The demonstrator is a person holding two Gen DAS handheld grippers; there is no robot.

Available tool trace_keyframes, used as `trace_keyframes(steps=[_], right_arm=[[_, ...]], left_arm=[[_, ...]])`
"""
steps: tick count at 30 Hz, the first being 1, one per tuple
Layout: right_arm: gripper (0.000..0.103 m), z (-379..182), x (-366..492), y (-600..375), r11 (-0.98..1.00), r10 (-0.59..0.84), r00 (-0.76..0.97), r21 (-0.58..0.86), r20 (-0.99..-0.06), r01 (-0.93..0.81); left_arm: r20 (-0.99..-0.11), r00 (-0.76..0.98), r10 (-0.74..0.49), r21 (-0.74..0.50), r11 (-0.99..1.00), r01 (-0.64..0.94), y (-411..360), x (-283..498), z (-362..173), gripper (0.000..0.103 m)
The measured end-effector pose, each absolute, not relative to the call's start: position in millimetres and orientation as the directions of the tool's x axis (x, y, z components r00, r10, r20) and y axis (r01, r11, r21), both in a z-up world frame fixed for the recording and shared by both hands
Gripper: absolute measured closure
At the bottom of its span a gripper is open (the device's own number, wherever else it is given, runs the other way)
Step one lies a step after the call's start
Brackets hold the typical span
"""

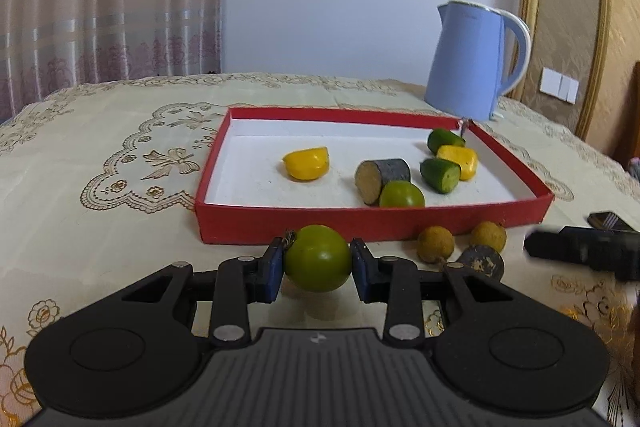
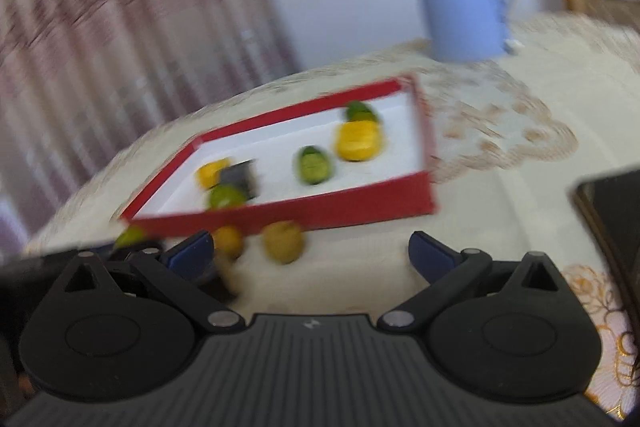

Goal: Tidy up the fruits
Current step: 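Lift the green fruit with the left gripper while the right gripper grasps a dark cylindrical piece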

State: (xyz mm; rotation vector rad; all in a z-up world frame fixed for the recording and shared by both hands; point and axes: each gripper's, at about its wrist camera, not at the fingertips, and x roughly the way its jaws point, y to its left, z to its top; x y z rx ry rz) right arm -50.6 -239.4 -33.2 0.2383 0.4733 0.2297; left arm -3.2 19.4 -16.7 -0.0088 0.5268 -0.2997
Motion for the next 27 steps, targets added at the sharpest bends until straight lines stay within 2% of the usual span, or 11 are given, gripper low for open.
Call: trace_keyframes(steps=[4,7,9,20,24,27], right_arm=[[0.013,-24.9,-61.7,-204.3,0.955,0.297,0.859,0.136,-0.416,-0.265],[0.027,-21.8,-64.4,-189.9,0.943,0.33,0.84,0.105,-0.43,-0.316],[0.041,-20.6,-64.3,-183.7,0.939,0.338,0.832,0.094,-0.44,-0.332],[0.052,-26.6,-56.0,-170.7,0.939,0.322,0.815,0.052,-0.482,-0.34],[0.067,-28.0,-51.9,-170.0,0.943,0.311,0.809,0.055,-0.499,-0.329],[0.071,-28.2,-50.9,-174.2,0.945,0.312,0.807,0.074,-0.501,-0.319]], left_arm=[[-0.487,0.83,-0.271,-0.094,0.961,0.258,22.7,-3.1,-16.2,0.069],[-0.489,0.83,-0.267,-0.101,0.963,0.25,24.3,-1.9,-16.4,0.069],[-0.489,0.831,-0.265,-0.101,0.964,0.248,24.5,-1.9,-16.5,0.069],[-0.486,0.834,-0.26,-0.094,0.965,0.246,22.7,-3.1,-17.4,0.069],[-0.486,0.835,-0.259,-0.094,0.965,0.245,22.7,-2.9,-17.4,0.069],[-0.487,0.834,-0.259,-0.093,0.965,0.246,23.0,-2.8,-17.6,0.069]])
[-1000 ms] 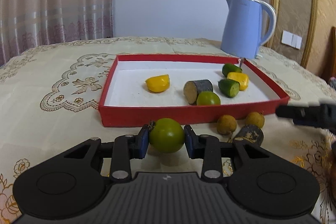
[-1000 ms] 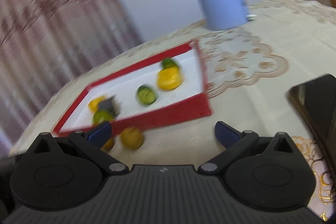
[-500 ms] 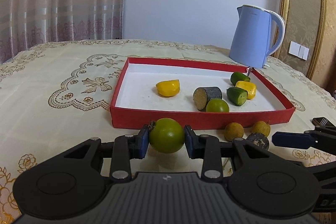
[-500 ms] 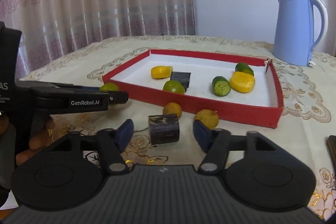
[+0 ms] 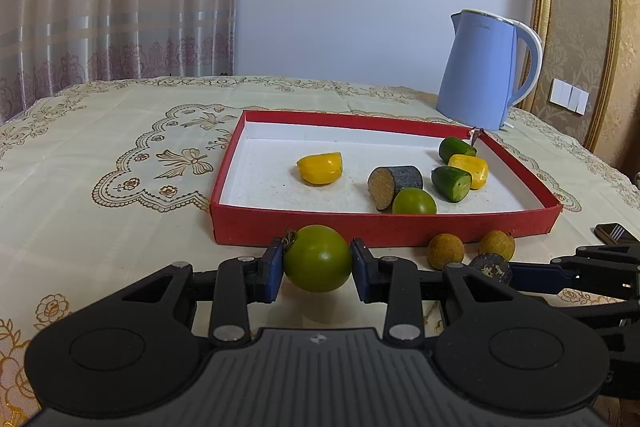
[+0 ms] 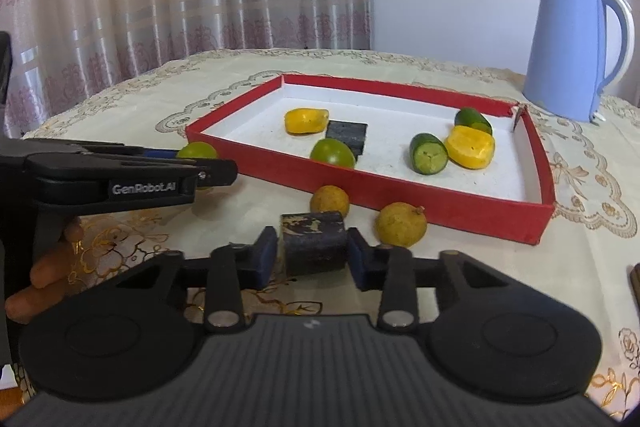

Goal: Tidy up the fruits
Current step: 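Lift the green fruit with the left gripper while the right gripper grasps a dark cylindrical piece, then carry the green fruit into the red tray and open the left gripper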

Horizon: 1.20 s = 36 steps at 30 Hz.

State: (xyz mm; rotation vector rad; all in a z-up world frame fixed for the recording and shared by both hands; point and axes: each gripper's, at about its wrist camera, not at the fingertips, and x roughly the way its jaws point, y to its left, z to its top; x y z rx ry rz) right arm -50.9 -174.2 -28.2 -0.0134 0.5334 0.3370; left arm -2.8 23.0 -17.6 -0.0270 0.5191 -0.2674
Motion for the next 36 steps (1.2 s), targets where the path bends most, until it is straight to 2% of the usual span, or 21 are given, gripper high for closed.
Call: trace_keyframes(steps=[19,26,36], right_arm=[[0.072,-19.2,-67.0,-211.0,0.975,0.218,0.859,0.063,-0.464,-0.213],[0.072,-23.6,-68.4,-223.4,0.976,0.219,0.861,0.096,-0.46,-0.197],[0.072,-25.8,-69.4,-234.7,0.976,0.215,0.863,0.114,-0.456,-0.183]], left_arm=[[-0.498,0.829,-0.255,-0.064,0.964,0.259,14.5,-2.1,-7.0,0.069],[-0.441,0.866,-0.236,0.033,0.96,0.279,-3.8,6.4,19.1,0.069],[-0.468,0.859,-0.209,0.102,0.952,0.288,-32.5,40.8,22.3,0.069]])
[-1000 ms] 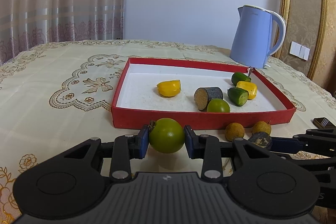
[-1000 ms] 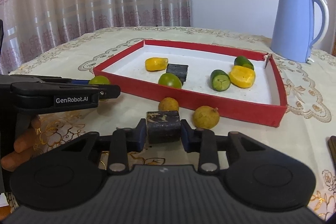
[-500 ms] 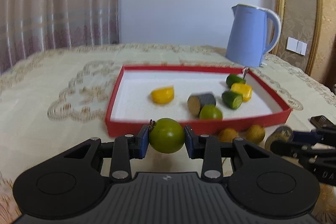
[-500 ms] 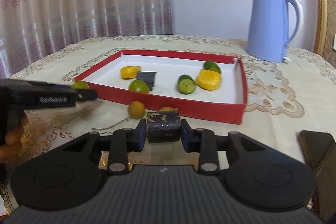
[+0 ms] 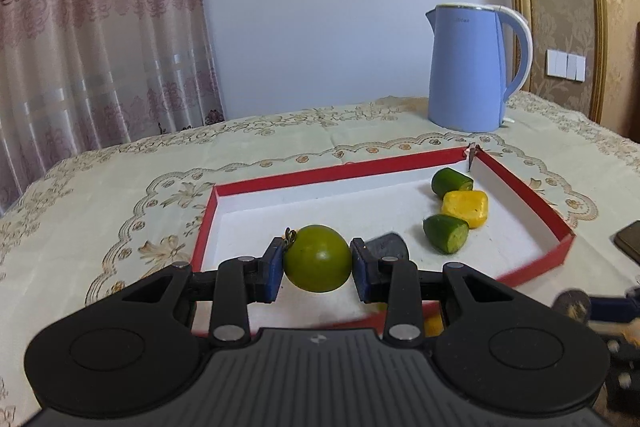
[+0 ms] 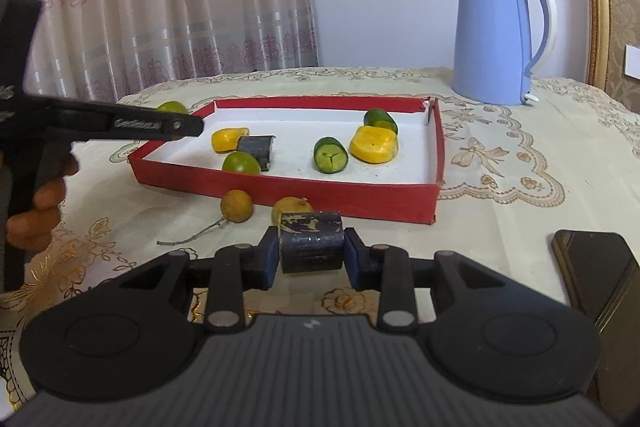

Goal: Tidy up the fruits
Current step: 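Carry the green fruit into the red tray and open the left gripper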

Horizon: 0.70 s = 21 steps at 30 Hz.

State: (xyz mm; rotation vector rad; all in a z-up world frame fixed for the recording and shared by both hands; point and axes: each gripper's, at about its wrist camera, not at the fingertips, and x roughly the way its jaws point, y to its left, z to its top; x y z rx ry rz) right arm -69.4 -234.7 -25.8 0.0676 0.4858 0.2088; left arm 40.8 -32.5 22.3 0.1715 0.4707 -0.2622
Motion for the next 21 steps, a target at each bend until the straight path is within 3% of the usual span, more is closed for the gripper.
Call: trace_keyframes(steps=[21], right_arm=[[0.072,-28.2,-67.5,-240.2,0.973,0.227,0.862,0.146,-0.454,-0.179]], left_arm=[[-0.542,0.835,-0.093,0.239,0.936,0.26,-92.7,133.2,12.9,0.069]])
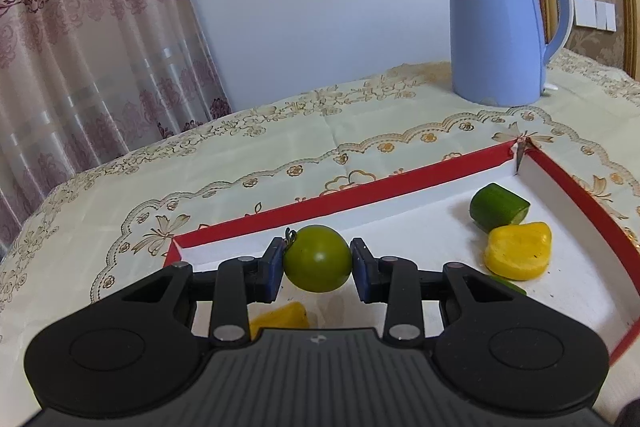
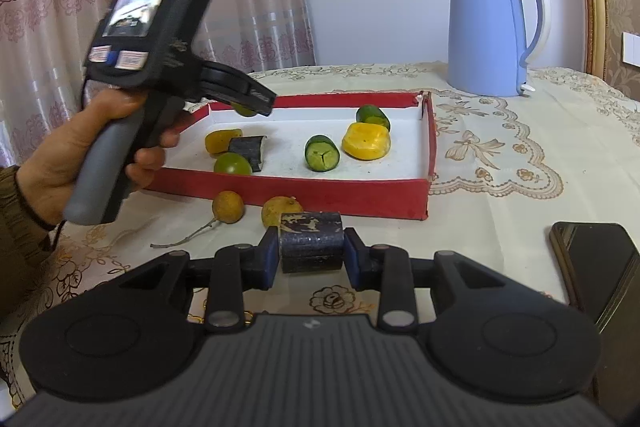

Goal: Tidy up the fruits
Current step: 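Carry the green fruit into the red tray and open the left gripper, then lower the dark piece into the red tray and open the right gripper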

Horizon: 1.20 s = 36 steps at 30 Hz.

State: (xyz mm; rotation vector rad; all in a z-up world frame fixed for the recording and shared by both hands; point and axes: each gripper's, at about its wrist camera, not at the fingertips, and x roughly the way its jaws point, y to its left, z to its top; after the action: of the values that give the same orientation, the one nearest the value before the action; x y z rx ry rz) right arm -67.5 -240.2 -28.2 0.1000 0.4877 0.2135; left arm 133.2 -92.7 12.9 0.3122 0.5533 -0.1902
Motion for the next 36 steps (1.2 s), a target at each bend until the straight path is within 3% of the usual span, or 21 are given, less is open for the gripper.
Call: trace_keyframes(steps=[5,8,9,10,15,18,24,36], right_arm=[[0.072,-27.8,-67.9,-240.4,0.974,0.224,0.863,0.145,-0.453,-0.176],[0.072,-27.3,-69.1,-240.9,0.974,0.221,0.865,0.145,-0.451,-0.173],[0.072,-27.0,-69.5,-240.8,0.974,0.221,0.865,0.146,-0.451,-0.173],[0.072,-26.7,-69.8,-240.4,0.974,0.22,0.865,0.146,-0.451,-0.172],[0.072,-23.9,-72.2,-239.5,0.974,0.222,0.869,0.143,-0.443,-0.176],[0.072,-22.1,-73.0,-240.9,0.973,0.224,0.872,0.15,-0.435,-0.175],[0.072,-17.3,-68.7,-238.0,0.975,0.215,0.875,0.147,-0.434,-0.167],[0.072,14.4,-32.0,-228.9,0.988,0.153,0.893,0.064,-0.423,-0.139]], left_arm=[[-0.557,0.828,-0.068,0.253,0.936,0.247,-95.6,137.2,9.8,0.068],[-0.537,0.841,-0.055,0.267,0.936,0.232,-93.4,132.4,11.4,0.049],[-0.527,0.848,-0.055,0.268,0.936,0.227,-92.3,130.7,12.8,0.037],[-0.514,0.857,-0.048,0.275,0.936,0.218,-91.0,127.8,14.1,0.031],[-0.46,0.888,-0.012,0.272,0.95,0.153,-70.4,104.1,24.0,0.031],[-0.442,0.897,0.015,0.204,0.975,0.085,-44.0,78.4,26.7,0.02],[-0.477,0.875,0.08,0.108,0.994,-0.032,-3.2,31.6,10.2,0.019],[-0.495,0.868,0.046,0.104,0.995,0.006,2.7,14.7,-11.0,0.018]])
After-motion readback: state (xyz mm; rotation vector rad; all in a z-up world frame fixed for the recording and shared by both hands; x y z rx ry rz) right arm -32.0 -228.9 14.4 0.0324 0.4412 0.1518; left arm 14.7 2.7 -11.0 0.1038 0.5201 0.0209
